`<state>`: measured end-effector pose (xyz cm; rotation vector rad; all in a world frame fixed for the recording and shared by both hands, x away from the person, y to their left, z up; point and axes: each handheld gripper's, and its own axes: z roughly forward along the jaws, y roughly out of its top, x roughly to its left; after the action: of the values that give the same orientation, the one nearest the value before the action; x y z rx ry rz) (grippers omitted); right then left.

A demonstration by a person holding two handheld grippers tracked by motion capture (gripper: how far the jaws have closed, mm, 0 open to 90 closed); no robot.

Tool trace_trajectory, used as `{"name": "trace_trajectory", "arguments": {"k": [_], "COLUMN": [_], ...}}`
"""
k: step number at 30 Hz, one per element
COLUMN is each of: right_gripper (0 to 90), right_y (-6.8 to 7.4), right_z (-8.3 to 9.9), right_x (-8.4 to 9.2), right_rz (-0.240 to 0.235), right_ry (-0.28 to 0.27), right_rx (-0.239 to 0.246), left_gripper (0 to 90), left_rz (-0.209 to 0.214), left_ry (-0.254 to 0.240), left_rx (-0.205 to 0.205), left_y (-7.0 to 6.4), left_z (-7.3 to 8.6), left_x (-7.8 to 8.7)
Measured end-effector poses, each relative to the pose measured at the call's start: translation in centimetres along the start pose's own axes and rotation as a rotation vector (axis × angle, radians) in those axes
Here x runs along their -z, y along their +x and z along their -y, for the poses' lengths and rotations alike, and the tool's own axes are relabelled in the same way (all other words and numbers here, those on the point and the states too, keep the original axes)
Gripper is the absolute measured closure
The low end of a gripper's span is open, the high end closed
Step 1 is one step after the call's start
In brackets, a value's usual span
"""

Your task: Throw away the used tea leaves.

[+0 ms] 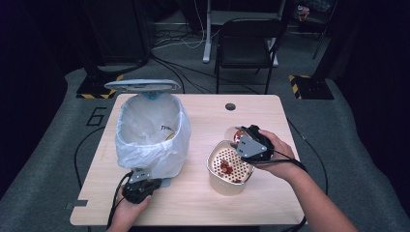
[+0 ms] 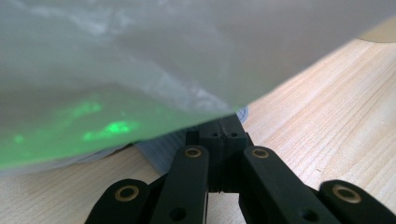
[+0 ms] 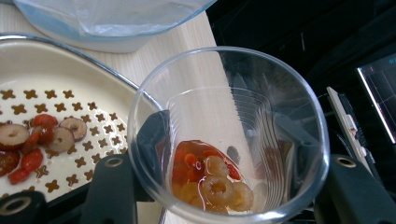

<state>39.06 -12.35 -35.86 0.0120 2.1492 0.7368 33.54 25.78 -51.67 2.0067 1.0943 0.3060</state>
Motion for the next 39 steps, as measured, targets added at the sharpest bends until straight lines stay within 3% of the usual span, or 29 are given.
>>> {"name": "trace_trajectory", "arguments": {"k": [3, 5, 13, 14, 21, 28, 39], "right_gripper": [43.2, 43.3, 43.4, 43.4, 43.4, 43.3, 43.3], "right_y": [0.1, 0.3, 0.6, 0.8, 1.1, 1.6, 2.2], "right_z": [0.0, 0.0, -0.1, -0.2, -0.3, -0.7, -0.9], "right_x": [0.0, -0.1, -0.2, -0.2, -0.1, 0.1, 0.2], "right_rz": [0.003, 0.001, 0.008, 0.015, 0.016, 0.038, 0.06], "right_ry": [0.006, 0.012, 0.034, 0.041, 0.054, 0.072, 0.089], "right_rx": [0.004, 0.043, 0.089, 0.12, 0.156, 0.236, 0.315], "left_gripper": [90.0, 90.0, 90.0, 90.0, 90.0, 90.0, 90.0], "left_rz": [0.002, 0.001, -0.004, -0.006, -0.006, -0.006, 0.003], "left_ry": [0.0, 0.0, -0.003, -0.003, -0.003, -0.003, 0.001], "left_rx": [0.001, 0.001, 0.014, 0.018, 0.016, 0.016, 0.0], "left_y": [0.0, 0.0, -0.1, -0.1, -0.1, -0.1, 0.0], "left_z": [0.0, 0.0, 0.0, 0.0, 0.0, 0.0, 0.0], "left_x": [0.0, 0.0, 0.0, 0.0, 0.0, 0.0, 0.0]}}
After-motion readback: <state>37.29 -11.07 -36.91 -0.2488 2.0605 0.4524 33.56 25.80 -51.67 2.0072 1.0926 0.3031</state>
